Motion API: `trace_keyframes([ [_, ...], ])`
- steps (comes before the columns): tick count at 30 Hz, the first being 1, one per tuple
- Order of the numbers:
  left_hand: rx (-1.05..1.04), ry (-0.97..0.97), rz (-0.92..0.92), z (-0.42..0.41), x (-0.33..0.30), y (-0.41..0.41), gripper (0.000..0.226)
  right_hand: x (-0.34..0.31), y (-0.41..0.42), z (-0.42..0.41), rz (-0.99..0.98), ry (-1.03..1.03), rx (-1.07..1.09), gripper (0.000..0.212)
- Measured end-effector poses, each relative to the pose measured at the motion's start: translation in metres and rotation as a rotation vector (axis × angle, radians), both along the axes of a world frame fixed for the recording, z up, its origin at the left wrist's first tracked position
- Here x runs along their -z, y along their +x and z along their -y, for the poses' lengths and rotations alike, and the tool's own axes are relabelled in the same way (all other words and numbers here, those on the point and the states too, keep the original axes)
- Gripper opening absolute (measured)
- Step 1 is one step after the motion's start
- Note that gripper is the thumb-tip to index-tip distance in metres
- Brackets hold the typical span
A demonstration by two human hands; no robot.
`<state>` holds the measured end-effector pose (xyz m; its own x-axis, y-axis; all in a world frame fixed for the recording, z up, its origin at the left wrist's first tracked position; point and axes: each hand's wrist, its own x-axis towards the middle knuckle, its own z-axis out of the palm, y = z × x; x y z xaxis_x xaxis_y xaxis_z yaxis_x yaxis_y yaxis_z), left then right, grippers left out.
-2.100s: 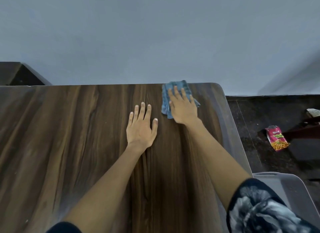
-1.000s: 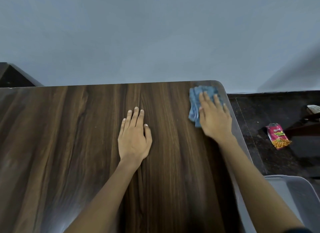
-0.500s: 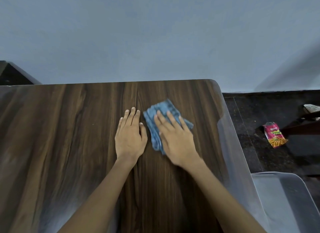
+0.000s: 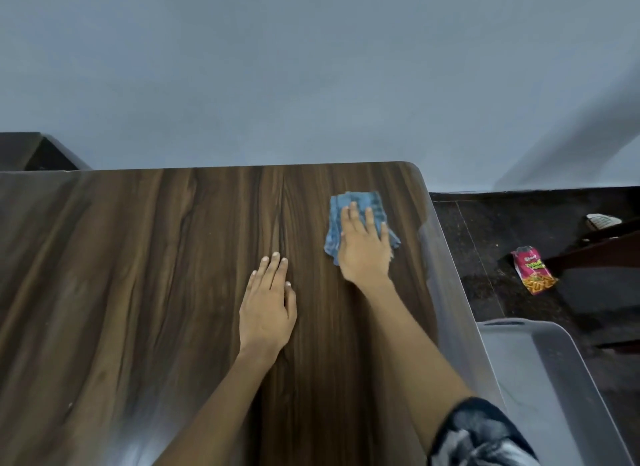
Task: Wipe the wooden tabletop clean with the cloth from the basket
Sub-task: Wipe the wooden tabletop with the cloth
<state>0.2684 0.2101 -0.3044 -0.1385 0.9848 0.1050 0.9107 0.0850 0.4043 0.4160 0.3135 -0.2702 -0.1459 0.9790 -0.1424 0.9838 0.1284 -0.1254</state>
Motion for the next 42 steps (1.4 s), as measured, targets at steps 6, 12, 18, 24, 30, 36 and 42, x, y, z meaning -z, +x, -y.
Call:
trace_keyframes([
  [6, 0.064, -0.037, -0.025, 0.050, -0.002, -0.005, 0.056, 0.007, 0.006, 0.158, -0.007, -0.021, -0.289, 0.075],
  [12, 0.082, -0.061, -0.030, 0.104, 0.000, -0.009, 0.058, 0.001, 0.064, 0.186, -0.052, -0.015, -0.033, 0.060],
  [18, 0.062, -0.092, -0.035, 0.149, -0.003, -0.008, 0.056, -0.006, 0.018, 0.137, -0.012, -0.043, 0.005, 0.067],
  [24, 0.063, -0.092, -0.047, 0.176, -0.006, -0.008, 0.054, 0.005, 0.008, 0.262, -0.017, -0.055, -0.338, 0.088],
  [30, 0.059, -0.090, -0.048, 0.190, -0.003, -0.008, 0.053, 0.006, 0.076, 0.315, -0.013, -0.072, -0.157, 0.083],
  [36, 0.062, -0.098, -0.071, 0.206, -0.006, -0.006, 0.052, -0.012, 0.045, 0.208, -0.045, -0.092, 0.114, 0.070],
  [42, 0.083, -0.112, -0.080, 0.218, -0.004, -0.007, 0.053, 0.000, 0.005, 0.283, -0.062, -0.034, -0.308, 0.085],
])
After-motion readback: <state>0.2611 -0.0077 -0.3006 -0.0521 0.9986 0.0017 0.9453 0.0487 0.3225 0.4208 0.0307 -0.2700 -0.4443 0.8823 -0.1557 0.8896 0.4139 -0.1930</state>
